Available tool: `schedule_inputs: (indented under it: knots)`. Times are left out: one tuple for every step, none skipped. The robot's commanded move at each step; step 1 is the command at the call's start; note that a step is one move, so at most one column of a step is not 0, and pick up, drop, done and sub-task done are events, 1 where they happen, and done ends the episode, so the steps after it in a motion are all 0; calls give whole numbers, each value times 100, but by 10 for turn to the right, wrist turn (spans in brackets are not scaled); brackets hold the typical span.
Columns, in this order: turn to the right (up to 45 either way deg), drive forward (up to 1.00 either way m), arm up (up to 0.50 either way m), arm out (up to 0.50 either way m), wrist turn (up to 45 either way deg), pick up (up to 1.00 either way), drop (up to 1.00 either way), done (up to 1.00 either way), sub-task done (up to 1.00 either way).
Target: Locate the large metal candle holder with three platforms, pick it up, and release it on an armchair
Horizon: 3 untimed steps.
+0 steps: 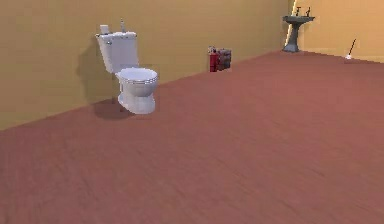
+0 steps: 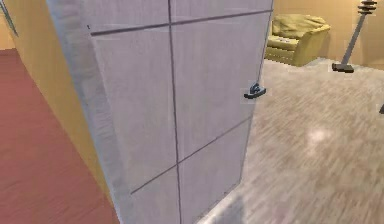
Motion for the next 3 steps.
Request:
schedule_inputs:
  knots:
    - [-180,0,0,0,0,0,0,0,0]
    - [0,70,0,0,0,0,0,0,0]
    - [-240,0,0,0,0,0,0,0,0]
